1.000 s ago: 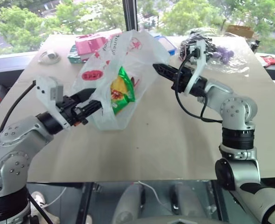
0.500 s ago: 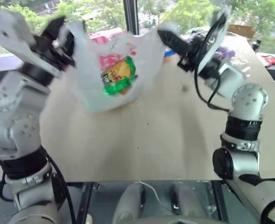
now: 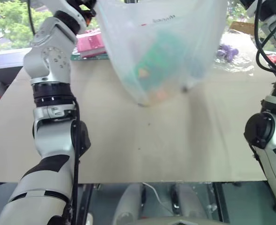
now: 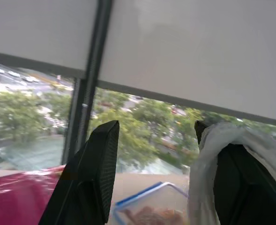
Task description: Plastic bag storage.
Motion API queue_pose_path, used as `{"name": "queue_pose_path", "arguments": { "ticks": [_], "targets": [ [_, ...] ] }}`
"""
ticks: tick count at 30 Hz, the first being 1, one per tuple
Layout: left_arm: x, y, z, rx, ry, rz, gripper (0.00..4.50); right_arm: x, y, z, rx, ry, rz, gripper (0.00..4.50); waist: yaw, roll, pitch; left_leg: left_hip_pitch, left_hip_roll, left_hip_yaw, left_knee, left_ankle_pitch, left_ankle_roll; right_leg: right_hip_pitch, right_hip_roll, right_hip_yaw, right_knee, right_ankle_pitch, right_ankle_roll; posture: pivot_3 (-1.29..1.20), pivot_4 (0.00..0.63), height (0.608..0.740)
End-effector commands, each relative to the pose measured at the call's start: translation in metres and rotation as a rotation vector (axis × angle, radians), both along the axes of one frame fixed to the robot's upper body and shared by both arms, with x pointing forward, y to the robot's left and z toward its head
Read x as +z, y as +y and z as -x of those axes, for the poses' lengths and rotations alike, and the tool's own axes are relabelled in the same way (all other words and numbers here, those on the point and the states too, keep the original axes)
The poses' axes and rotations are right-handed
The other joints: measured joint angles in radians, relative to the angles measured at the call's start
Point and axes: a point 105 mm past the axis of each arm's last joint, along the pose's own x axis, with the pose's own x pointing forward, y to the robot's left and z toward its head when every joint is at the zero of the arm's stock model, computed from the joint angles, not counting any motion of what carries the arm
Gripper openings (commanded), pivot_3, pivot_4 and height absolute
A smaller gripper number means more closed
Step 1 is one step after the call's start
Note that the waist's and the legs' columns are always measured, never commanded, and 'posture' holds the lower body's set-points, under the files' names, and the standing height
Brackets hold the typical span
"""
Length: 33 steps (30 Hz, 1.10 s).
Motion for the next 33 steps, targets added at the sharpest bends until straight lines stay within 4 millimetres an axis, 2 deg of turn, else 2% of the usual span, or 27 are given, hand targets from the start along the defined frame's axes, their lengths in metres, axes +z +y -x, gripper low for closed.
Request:
{"name": "queue_pose_path", "arguments": {
  "ticks": [1,3,6,10,12,14,15,16,17,19,20,23,24,27,30,33],
  "targets": [
    [0.000,-0.011,0.013,-0.086,-0.032,-0.020,2.65,-0.001,-0.001,0.047,0.027,-0.100,0.059,0.00,-0.009,0.000,0.000,-0.006,0.002,0.000,0.000,0.000,0.000,-0.005,0.000,0.000,0.000,0.000,0.000,0.00,0.150,0.740],
    [-0.018,-0.019,0.014,-0.119,0.006,-0.050,2.65,-0.028,0.006,0.049,0.007,-0.044,0.116,0.00,-0.018,0.001,0.000,-0.010,0.002,0.001,0.001,0.000,0.000,-0.009,0.000,0.002,0.001,0.000,0.000,0.00,0.150,0.740],
    [-0.067,-0.040,0.021,-0.166,0.098,-0.152,2.65,-0.105,0.021,0.038,-0.110,0.146,0.295,0.00,-0.022,0.001,-0.002,-0.010,0.003,0.002,0.002,0.000,0.000,-0.010,-0.001,0.004,0.002,0.000,0.000,0.00,0.150,0.740],
    [-0.114,-0.063,0.033,-0.216,0.148,-0.264,2.65,-0.176,0.027,0.030,-0.199,0.300,0.434,0.00,-0.016,0.001,-0.001,-0.009,0.002,0.003,0.008,0.000,0.001,-0.010,0.000,0.005,0.005,0.001,0.002,0.00,0.150,0.740],
    [-0.132,-0.070,0.036,-0.229,0.167,-0.330,2.65,-0.204,0.022,0.026,-0.257,0.341,0.572,0.00,-0.010,0.002,-0.001,-0.005,0.002,0.002,0.009,-0.001,0.005,-0.007,0.001,0.004,0.005,0.002,0.003,0.00,0.150,0.740],
    [-0.140,-0.072,0.040,-0.244,0.187,-0.326,2.65,-0.224,0.017,0.027,-0.279,0.350,0.688,0.00,-0.001,0.002,-0.001,0.002,0.001,0.001,0.009,-0.002,0.005,0.002,0.002,0.004,0.003,0.002,0.003,0.00,0.150,0.740],
    [-0.144,-0.073,0.042,-0.253,0.188,-0.335,2.93,-0.230,0.013,0.027,-0.296,0.353,0.715,0.56,0.003,0.001,-0.001,0.008,0.001,0.002,0.009,-0.002,0.006,0.007,0.002,0.004,0.002,0.002,0.003,0.00,0.150,0.740],
    [-0.145,-0.073,0.047,-0.276,0.184,-0.327,3.18,-0.232,0.012,0.029,-0.287,0.346,0.728,0.80,0.003,0.001,-0.001,0.010,0.001,0.002,0.009,-0.002,0.006,0.009,0.002,0.004,0.001,0.002,0.003,0.00,0.150,0.740],
    [-0.145,-0.071,0.051,-0.283,0.180,-0.327,3.48,-0.232,0.011,0.032,-0.280,0.335,0.735,1.32,0.004,0.001,-0.001,0.011,0.001,0.002,0.009,-0.002,0.006,0.010,0.002,0.004,0.001,0.002,0.003,0.00,0.150,0.740],
    [-0.145,-0.065,0.057,-0.282,0.178,-0.320,4.36,-0.228,0.009,0.040,-0.264,0.302,0.743,2.24,0.006,0.001,-0.001,0.011,0.002,0.002,0.008,-0.002,0.006,0.010,0.003,0.004,0.001,0.002,0.003,0.00,0.150,0.740],
    [-0.146,-0.059,0.062,-0.280,0.185,-0.311,4.50,-0.223,0.009,0.046,-0.250,0.277,0.751,2.81,0.006,0.001,-0.001,0.011,0.003,0.001,0.008,-0.002,0.006,0.010,0.004,0.004,0.001,0.002,0.003,0.00,0.150,0.740],
    [-0.158,-0.047,0.081,-0.326,0.226,-0.356,4.50,-0.220,0.003,0.063,-0.229,0.253,0.802,4.21,0.003,0.002,-0.001,0.011,0.004,0.002,0.008,-0.002,0.006,0.010,0.004,0.005,0.001,0.002,0.002,0.00,0.150,0.740],
    [-0.162,-0.041,0.086,-0.331,0.244,-0.359,4.50,-0.219,0.002,0.070,-0.214,0.245,0.813,4.48,0.005,0.002,-0.001,0.012,0.005,0.002,0.008,-0.002,0.006,0.010,0.004,0.005,0.001,0.002,0.002,0.00,0.150,0.740],
    [-0.179,-0.023,0.107,-0.368,0.305,-0.412,4.50,-0.219,-0.002,0.093,-0.192,0.200,0.896,4.48,0.010,0.002,-0.001,0.012,0.005,0.000,0.008,-0.003,0.006,0.012,0.004,0.003,-0.001,0.002,0.002,0.00,0.150,0.740],
    [-0.201,-0.002,0.123,-0.372,0.382,-0.445,4.50,-0.227,-0.025,0.106,-0.298,0.228,1.015,4.48,0.011,0.002,-0.002,0.012,0.005,0.001,0.008,-0.003,0.006,0.013,0.003,0.003,-0.003,0.002,0.002,0.00,0.150,0.740],
    [-0.207,0.008,0.130,-0.366,0.411,-0.457,4.50,-0.231,-0.045,0.114,-0.379,0.271,1.051,4.48,0.023,0.001,-0.002,0.013,0.004,0.000,0.008,-0.003,0.007,0.015,0.002,0.001,-0.004,0.002,0.002,0.00,0.150,0.740]
  ]
}}
